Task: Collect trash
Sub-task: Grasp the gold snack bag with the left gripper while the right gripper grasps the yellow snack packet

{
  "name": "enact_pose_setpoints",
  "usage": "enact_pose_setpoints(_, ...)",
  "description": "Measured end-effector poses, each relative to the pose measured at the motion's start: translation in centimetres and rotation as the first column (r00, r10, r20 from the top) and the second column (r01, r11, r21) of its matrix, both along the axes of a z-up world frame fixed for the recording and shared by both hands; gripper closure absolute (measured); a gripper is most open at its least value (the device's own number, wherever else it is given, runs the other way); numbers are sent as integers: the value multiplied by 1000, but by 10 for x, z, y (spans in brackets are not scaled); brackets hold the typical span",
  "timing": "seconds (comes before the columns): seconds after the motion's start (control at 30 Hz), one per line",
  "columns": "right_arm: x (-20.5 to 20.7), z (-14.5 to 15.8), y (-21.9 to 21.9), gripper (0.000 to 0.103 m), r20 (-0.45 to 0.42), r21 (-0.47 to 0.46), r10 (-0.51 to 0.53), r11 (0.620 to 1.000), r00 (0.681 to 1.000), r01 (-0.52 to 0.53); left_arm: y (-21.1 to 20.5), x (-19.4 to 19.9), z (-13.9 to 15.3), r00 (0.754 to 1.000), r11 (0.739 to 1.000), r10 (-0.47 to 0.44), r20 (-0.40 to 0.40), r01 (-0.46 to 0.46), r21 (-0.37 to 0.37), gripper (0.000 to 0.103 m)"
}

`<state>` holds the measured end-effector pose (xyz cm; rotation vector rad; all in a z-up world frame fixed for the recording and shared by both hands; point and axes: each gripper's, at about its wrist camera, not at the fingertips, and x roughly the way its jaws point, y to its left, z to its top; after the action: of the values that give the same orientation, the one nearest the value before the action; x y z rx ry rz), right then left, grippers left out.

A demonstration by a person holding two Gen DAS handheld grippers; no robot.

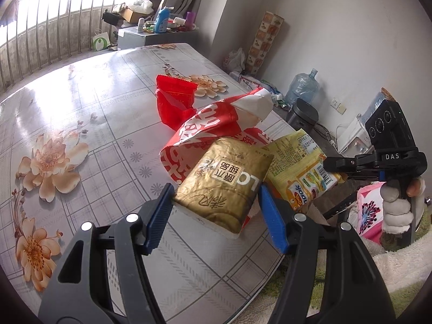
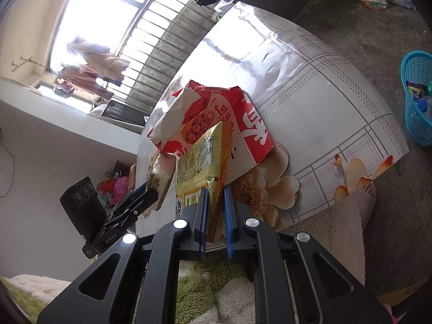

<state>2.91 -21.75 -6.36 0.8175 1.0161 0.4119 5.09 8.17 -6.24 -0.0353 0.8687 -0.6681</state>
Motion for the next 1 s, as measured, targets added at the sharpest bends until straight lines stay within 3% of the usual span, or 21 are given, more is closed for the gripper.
enact_pose_setpoints(0.53,-33,7,-49,91,84,82,-125,990,989,118,-23,-18,24,997,994,-66,-25,64,-86,43)
enact_pose_setpoints(1.0,-56,6,-106,91,107,131,-275,957,956,261,-102,-9,40,969,965,-248,-15,246,-94,43)
